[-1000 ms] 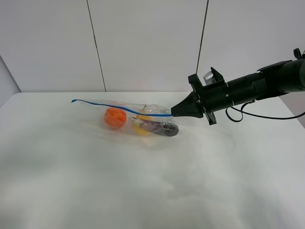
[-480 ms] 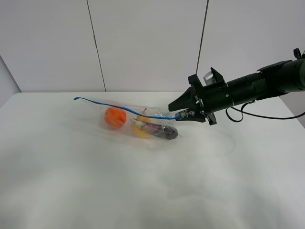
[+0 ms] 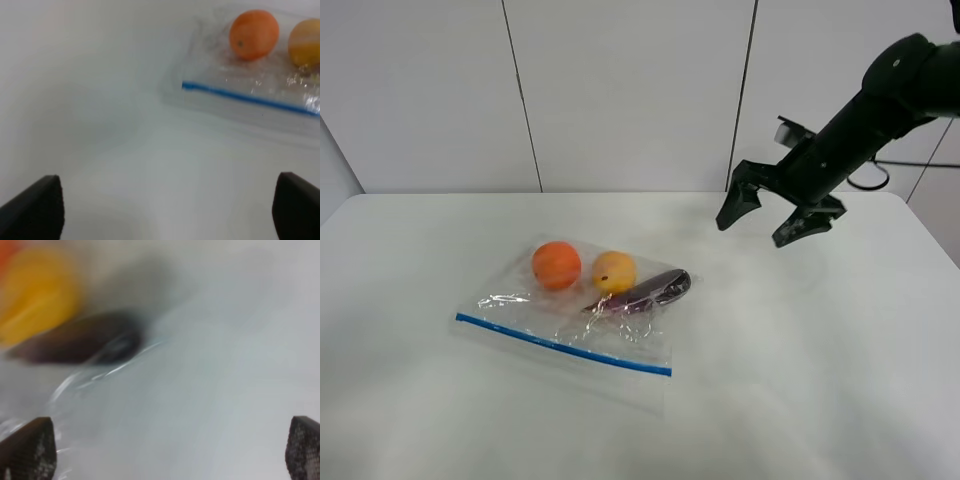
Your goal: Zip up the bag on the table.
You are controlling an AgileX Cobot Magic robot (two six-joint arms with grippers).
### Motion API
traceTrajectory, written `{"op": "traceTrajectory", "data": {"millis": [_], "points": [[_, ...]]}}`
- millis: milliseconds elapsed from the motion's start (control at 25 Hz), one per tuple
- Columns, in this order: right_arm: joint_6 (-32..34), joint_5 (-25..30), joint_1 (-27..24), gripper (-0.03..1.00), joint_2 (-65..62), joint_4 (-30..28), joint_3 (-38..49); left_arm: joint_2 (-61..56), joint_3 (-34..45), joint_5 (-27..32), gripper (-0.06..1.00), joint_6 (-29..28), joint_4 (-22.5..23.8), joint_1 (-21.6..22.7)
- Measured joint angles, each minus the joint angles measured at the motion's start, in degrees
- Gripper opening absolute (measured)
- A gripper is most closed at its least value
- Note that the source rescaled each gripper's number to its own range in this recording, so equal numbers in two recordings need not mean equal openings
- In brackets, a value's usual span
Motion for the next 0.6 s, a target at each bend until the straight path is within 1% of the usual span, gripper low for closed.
{"op": "traceTrajectory", "data": {"millis": [80,160,280,400,600], "points": [[3.43,0.04,0.00,1.00,0.00,-7.27,-3.45,0.00,0.00,0.00,1.00,0.00,0.00,0.00],[5.30,0.40,0.00,1.00,0.00,-13.35,-5.81,0.00,0.00,0.00,1.00,0.00,0.00,0.00],[6.50,1.80,0.00,1.00,0.00,-19.23,-7.70,0.00,0.00,0.00,1.00,0.02,0.00,0.00],[6.89,3.67,-0.82,1.00,0.00,-21.67,-7.93,0.00,0.00,0.00,1.00,0.02,0.00,0.00],[7.14,7.42,-3.90,1.00,0.00,-21.97,-7.93,0.00,0.00,0.00,1.00,0.02,0.00,0.00]]}}
